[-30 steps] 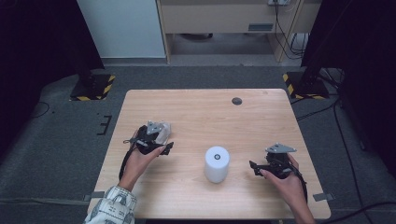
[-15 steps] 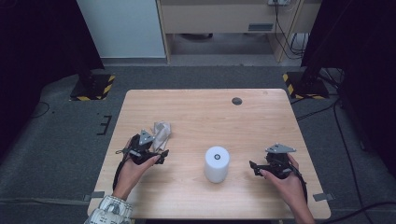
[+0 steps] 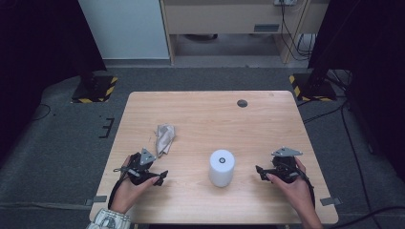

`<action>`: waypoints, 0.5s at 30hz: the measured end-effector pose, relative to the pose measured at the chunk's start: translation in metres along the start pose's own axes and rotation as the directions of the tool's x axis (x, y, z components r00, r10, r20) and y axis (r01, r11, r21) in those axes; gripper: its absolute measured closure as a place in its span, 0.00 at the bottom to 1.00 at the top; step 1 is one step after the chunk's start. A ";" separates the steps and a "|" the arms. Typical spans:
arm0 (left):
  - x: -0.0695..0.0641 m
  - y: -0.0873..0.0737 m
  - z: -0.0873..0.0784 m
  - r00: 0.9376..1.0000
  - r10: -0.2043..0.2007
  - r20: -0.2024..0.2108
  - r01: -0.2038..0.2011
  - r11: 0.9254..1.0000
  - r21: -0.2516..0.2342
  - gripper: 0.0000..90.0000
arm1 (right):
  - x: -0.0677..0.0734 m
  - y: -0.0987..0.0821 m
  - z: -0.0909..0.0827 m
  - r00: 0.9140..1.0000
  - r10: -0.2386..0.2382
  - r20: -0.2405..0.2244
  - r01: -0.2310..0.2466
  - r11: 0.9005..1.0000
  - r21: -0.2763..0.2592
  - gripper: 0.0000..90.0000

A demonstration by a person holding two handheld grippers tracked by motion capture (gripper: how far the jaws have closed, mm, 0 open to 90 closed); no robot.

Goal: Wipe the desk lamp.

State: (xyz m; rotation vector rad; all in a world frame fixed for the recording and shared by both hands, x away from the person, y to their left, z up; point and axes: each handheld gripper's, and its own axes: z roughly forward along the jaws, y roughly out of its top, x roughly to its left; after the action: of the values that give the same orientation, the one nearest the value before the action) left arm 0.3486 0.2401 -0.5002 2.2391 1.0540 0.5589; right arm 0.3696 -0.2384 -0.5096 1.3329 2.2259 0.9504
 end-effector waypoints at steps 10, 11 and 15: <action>0.009 -0.019 -0.013 0.999 -0.014 -0.038 0.016 0.999 0.038 0.03 | -0.005 -0.004 0.006 1.000 -0.014 -0.020 0.015 0.999 0.043 0.05; 0.012 -0.020 -0.013 0.999 -0.021 -0.042 0.022 0.999 0.038 0.03 | -0.006 -0.004 0.006 1.000 -0.007 -0.018 0.008 0.999 0.043 0.05; 0.022 -0.023 -0.010 0.997 -0.051 -0.058 0.054 0.997 0.047 0.03 | -0.015 -0.004 0.009 1.000 0.019 0.004 -0.019 0.999 0.041 0.06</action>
State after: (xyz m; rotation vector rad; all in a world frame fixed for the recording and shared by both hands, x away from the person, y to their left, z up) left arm 0.3435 0.2728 -0.5061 2.2418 1.1631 0.5831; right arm 0.3798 -0.2492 -0.5196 1.3754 2.2451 0.9122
